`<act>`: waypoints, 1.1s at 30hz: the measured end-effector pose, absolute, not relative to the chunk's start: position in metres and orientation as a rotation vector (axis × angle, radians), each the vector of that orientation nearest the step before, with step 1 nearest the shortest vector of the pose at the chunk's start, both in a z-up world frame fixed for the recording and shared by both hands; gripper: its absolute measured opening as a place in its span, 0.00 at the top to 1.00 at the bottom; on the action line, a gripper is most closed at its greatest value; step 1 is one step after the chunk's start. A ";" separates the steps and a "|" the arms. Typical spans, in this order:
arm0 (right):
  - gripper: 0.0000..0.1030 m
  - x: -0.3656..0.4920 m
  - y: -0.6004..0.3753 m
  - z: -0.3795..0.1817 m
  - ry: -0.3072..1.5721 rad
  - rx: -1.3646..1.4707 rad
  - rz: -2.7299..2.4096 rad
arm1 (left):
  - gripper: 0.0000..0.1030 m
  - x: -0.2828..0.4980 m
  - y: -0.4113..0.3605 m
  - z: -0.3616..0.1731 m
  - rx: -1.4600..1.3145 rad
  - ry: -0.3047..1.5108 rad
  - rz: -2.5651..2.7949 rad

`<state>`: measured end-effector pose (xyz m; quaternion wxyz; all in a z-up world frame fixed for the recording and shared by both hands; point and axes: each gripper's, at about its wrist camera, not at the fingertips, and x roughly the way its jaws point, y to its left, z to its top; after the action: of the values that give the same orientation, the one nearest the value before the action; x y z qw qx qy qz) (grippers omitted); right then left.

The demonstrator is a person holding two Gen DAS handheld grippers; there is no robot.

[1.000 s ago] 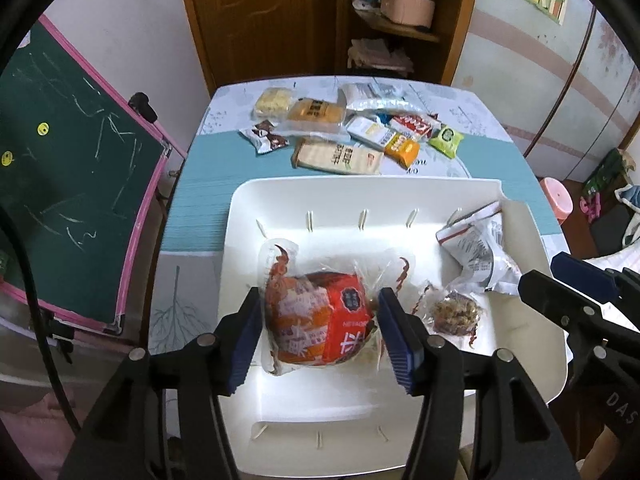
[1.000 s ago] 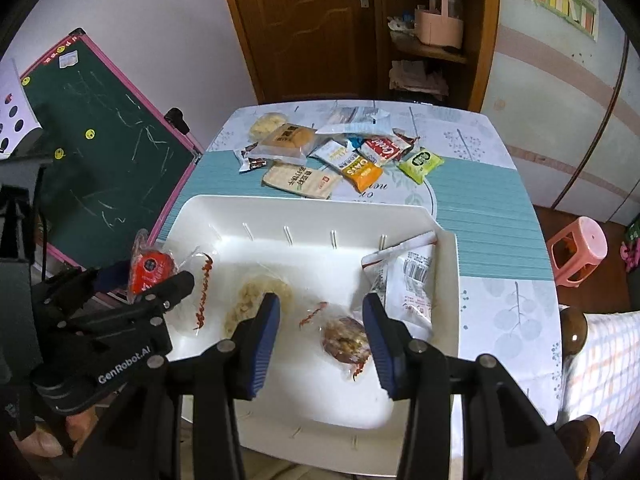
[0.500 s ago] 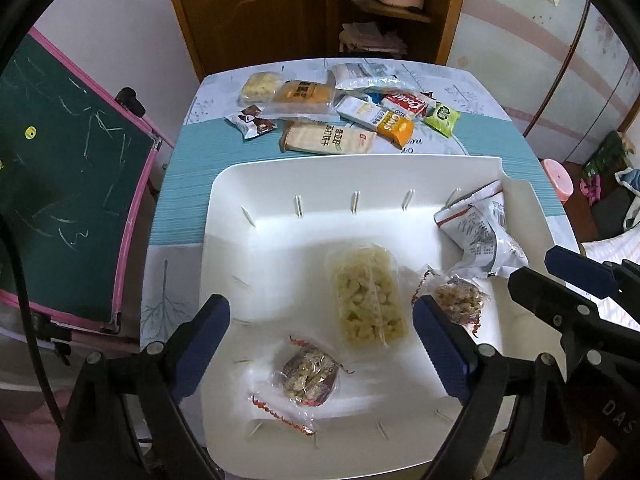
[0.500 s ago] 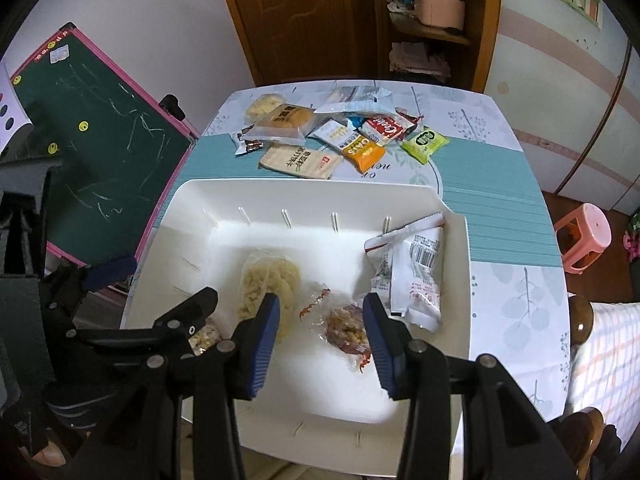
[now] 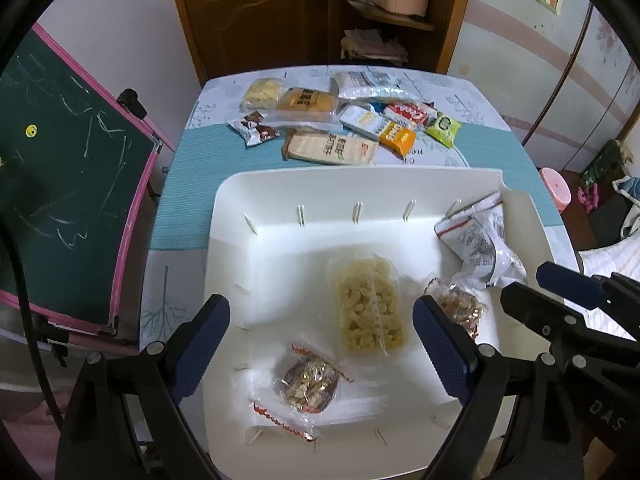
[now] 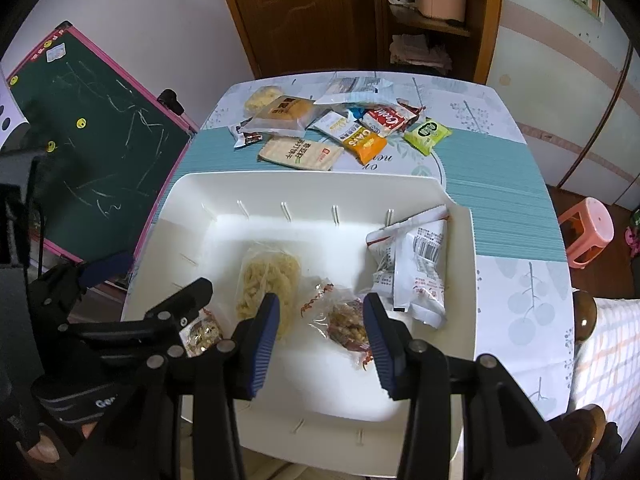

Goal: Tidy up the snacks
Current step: 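Grasp the yellow-cake pack with the left gripper while the right grasps the pale blue bag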

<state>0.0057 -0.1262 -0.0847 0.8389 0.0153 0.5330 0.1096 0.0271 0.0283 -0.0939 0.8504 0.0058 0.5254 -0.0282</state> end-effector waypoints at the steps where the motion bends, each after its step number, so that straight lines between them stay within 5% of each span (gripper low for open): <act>1: 0.57 0.006 -0.127 -0.084 1.127 0.035 0.232 | 0.10 0.028 0.029 -0.092 0.009 1.100 -0.056; 16: 0.49 0.066 -0.142 -0.023 0.997 -0.001 0.227 | 0.10 0.095 0.053 -0.008 -0.003 0.976 -0.094; 23: 0.33 0.139 -0.146 0.051 0.886 -0.063 0.230 | 0.10 0.160 0.065 0.059 -0.025 0.929 -0.115; 33: 0.33 0.269 -0.171 0.085 0.915 0.018 0.174 | 0.08 0.278 0.067 0.086 0.071 0.872 -0.005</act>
<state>0.2686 -0.1708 0.0845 0.8935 0.0089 0.4411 0.0840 0.2781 0.0669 0.0863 0.9058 0.0343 0.4222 -0.0023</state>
